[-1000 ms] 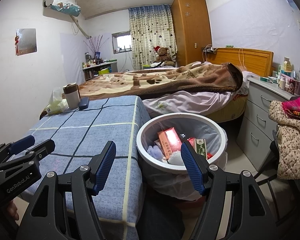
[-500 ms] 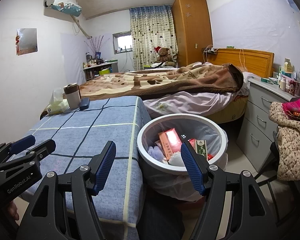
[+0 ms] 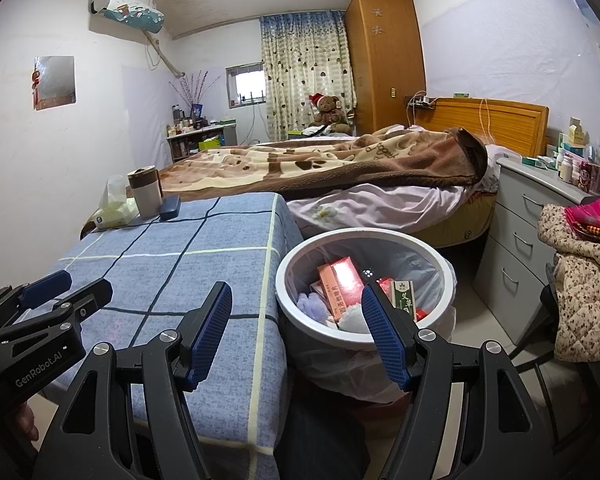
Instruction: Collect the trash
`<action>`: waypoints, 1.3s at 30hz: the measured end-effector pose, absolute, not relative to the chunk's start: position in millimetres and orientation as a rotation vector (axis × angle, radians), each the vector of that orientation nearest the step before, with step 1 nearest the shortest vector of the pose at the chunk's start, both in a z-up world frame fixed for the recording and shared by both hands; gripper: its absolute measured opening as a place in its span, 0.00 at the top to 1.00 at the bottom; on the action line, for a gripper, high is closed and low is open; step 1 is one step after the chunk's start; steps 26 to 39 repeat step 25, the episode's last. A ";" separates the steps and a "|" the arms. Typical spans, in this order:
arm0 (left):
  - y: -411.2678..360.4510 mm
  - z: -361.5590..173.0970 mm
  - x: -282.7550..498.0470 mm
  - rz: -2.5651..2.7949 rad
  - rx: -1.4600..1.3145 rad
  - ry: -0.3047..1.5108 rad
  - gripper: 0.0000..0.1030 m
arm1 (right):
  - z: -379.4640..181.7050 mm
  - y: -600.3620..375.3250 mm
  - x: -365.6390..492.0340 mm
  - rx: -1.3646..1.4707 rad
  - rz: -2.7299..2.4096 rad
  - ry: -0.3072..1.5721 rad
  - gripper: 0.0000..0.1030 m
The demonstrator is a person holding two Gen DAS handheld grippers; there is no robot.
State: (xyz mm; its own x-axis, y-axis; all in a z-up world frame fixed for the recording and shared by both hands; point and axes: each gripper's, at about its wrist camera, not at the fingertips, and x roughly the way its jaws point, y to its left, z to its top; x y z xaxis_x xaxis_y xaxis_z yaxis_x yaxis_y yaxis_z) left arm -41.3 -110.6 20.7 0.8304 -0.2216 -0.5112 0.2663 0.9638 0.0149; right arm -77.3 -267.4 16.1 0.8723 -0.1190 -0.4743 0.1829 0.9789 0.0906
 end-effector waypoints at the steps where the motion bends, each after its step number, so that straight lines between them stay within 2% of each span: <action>1: -110.9 20.4 -41.3 -0.259 0.087 0.531 0.43 | 15.7 -266.7 -77.2 0.134 -0.157 0.485 0.33; 39: -109.1 20.4 -40.1 -0.252 0.086 0.534 0.43 | 17.1 -262.9 -76.6 0.124 -0.155 0.483 0.33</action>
